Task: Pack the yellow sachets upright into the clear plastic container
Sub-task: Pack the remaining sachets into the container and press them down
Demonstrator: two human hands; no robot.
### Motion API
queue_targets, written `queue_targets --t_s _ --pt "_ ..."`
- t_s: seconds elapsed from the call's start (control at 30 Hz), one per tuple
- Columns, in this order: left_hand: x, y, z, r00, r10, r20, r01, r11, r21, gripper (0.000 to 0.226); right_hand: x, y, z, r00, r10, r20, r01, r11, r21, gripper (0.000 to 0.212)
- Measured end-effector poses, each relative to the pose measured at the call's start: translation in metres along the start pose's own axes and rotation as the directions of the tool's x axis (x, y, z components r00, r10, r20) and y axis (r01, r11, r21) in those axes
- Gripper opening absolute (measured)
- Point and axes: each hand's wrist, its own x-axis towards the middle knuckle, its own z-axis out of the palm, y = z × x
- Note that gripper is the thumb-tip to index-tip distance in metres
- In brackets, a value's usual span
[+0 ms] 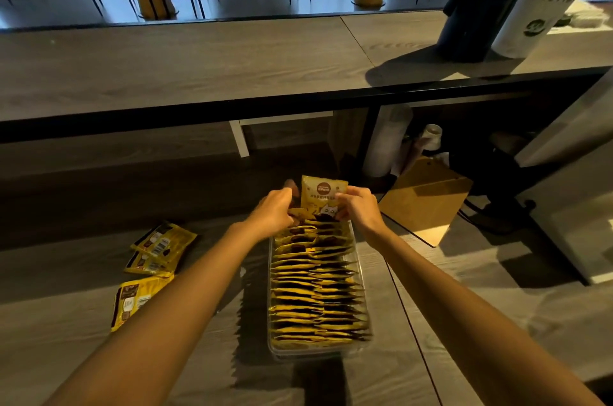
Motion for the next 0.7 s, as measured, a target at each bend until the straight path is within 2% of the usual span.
queue_targets --t_s 0.1,0.17,0.27,0.37,0.47,0.53,0.7 --pt "-0.004 -0.01 -0.001 0.999 0.041 -0.022 -0.041 0.998 0.04 0.028 0.002 0.005 0.0 0.998 -0.058 -0.025 0.049 0.959 -0.278 0.028" --pt "-0.006 -0.011 -0.001 0.996 0.073 -0.052 -0.07 0.996 0.06 0.022 0.002 0.008 -0.003 0.996 -0.073 -0.042 0.05 0.913 -0.405 0.026" --pt "-0.006 -0.011 0.002 0.993 0.113 -0.046 -0.108 0.988 0.111 0.022 0.001 0.005 -0.005 0.991 -0.129 -0.033 0.1 0.885 -0.454 0.03" --pt "-0.007 -0.009 0.005 0.985 0.17 -0.036 -0.161 0.97 0.182 0.027 -0.002 -0.003 -0.004 0.962 -0.258 0.09 0.269 0.84 -0.471 0.041" --pt "-0.007 -0.009 0.007 0.979 0.193 -0.062 -0.175 0.959 0.223 0.03 -0.004 -0.005 -0.002 0.903 -0.338 0.265 0.428 0.668 -0.608 0.029" --pt "-0.006 -0.012 0.01 0.982 0.18 -0.061 -0.162 0.96 0.227 0.028 -0.005 -0.001 0.0 0.897 -0.34 0.283 0.44 0.617 -0.653 0.027" --pt "-0.01 -0.016 0.016 0.989 0.123 -0.077 -0.11 0.983 0.149 0.023 -0.006 0.004 0.007 0.911 -0.327 0.249 0.405 0.603 -0.687 0.029"
